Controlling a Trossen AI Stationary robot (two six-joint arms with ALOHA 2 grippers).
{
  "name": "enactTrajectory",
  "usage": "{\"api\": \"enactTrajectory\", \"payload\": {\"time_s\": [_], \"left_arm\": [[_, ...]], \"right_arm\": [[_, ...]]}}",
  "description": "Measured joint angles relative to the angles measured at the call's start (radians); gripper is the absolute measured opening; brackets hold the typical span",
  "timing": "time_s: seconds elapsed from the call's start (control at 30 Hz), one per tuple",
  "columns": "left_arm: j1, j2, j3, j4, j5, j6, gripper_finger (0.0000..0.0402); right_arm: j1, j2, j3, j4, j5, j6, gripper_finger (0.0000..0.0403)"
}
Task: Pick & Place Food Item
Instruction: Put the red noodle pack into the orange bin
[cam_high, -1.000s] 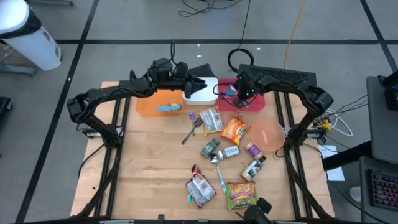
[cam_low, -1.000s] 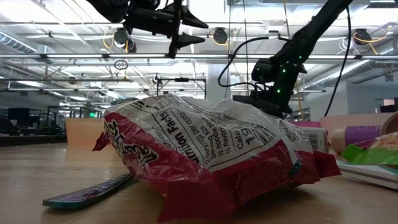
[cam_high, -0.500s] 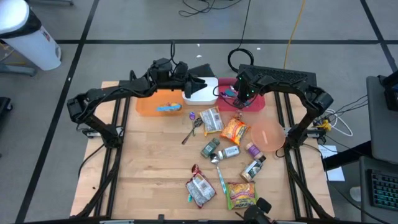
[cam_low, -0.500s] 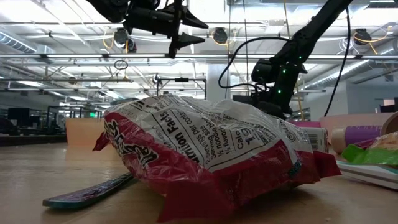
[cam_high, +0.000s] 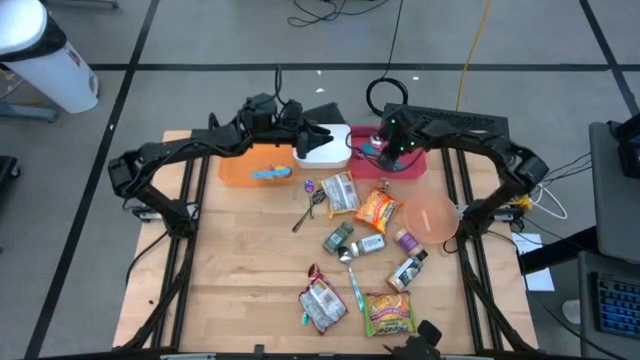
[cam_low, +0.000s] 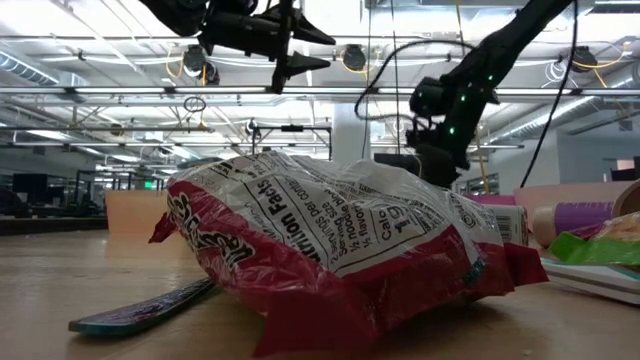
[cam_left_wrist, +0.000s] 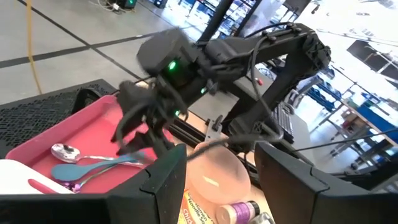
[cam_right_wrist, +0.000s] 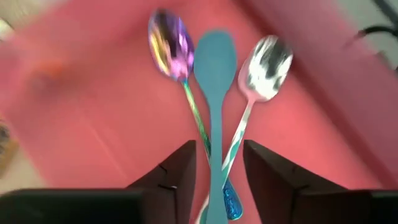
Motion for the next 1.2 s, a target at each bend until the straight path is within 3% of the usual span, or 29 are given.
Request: {"api": "enactTrajectory", "payload": {"time_s": [0.2,0.3,0.5,0.8,0.93,1.1,1.2], "left_arm": [[0.042,-0.006,0.0,-0.007,0.141,-0.02,0.0195],[0.058,-0.03,-0.001,-0.042,0.181,-0.012,0.0195],[0.071,-0.127,-0.001,-0.264,0.198,0.095,0.0195],[0.02,-0.298,-0.001,-0.71,0.176,0.218,0.0195],[-0.057,-0.336,-0.001,-0.889,0.093,0.259,0.0195],[-0.162,-0.337,-0.001,-0.979,0.006,0.269,0.0195],[-0.222,-0.328,-0.016,-0.95,-0.033,0.264,0.0195]], "right_arm": [[0.001,-0.133,0.0,0.012,-0.005,0.131,0.0179],[0.009,-0.194,0.0,0.046,-0.06,0.211,0.0196],[0.056,-0.277,0.0,0.181,-0.132,0.339,0.021],[0.176,-0.296,-0.001,0.32,-0.132,0.532,0.0204],[0.239,-0.272,-0.001,0.377,-0.13,0.624,0.0207],[0.321,-0.224,-0.001,0.47,-0.129,0.664,0.0206],[0.382,-0.186,-0.001,0.527,-0.13,0.67,0.0204]]}}
